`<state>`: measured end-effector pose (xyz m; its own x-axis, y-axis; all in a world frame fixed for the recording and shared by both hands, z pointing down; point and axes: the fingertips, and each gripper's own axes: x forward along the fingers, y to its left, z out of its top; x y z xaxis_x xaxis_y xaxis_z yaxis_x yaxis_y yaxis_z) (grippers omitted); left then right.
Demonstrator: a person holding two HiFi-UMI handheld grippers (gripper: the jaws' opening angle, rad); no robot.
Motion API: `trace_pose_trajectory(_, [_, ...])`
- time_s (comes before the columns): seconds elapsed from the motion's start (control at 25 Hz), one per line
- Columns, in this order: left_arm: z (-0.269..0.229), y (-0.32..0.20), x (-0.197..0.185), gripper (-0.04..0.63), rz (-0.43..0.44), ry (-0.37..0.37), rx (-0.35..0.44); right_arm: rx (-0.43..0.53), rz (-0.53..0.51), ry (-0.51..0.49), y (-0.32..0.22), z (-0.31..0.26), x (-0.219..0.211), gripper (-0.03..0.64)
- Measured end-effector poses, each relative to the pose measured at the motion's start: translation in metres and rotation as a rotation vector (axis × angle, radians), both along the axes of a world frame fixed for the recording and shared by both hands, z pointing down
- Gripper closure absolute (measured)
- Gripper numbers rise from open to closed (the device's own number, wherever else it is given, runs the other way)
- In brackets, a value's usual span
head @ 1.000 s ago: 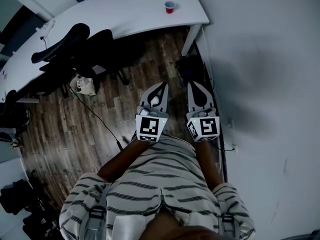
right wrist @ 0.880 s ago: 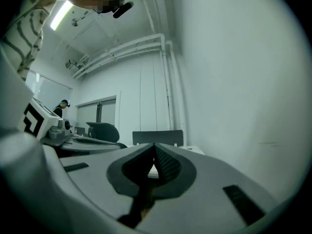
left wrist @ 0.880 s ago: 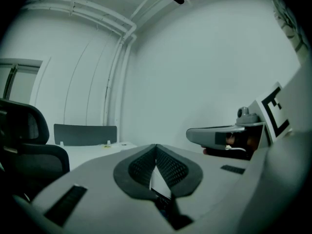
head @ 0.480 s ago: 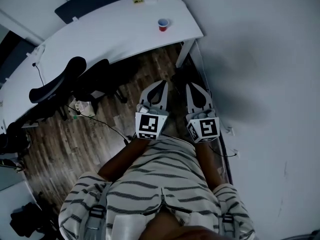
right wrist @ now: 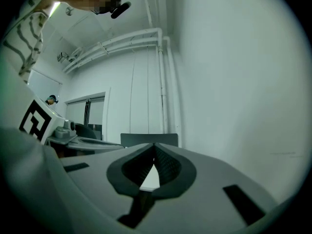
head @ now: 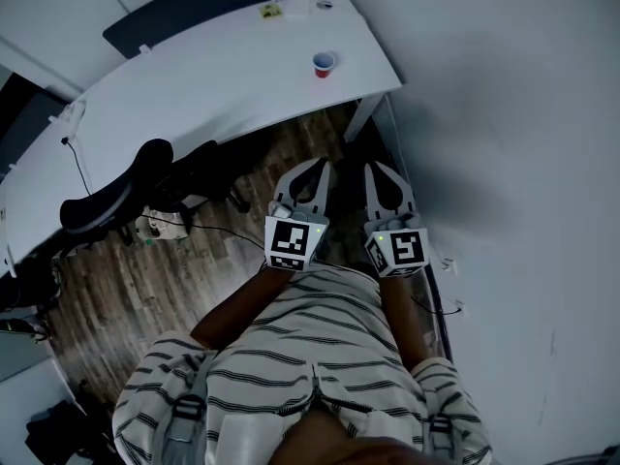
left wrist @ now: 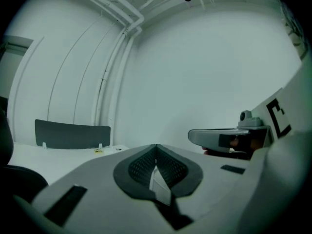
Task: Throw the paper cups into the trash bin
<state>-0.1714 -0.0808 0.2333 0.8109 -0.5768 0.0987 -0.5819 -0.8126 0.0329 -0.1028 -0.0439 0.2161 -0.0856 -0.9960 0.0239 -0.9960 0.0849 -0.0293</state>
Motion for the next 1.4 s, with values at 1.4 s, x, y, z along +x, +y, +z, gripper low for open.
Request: trace_pose_trajectory(1.4, [0.063,-0.144,0.107,0.571,-0.207,-0.052,-0.031,-0.127,-0.142,-0.047,-0.077,0.055,0.099,0.607])
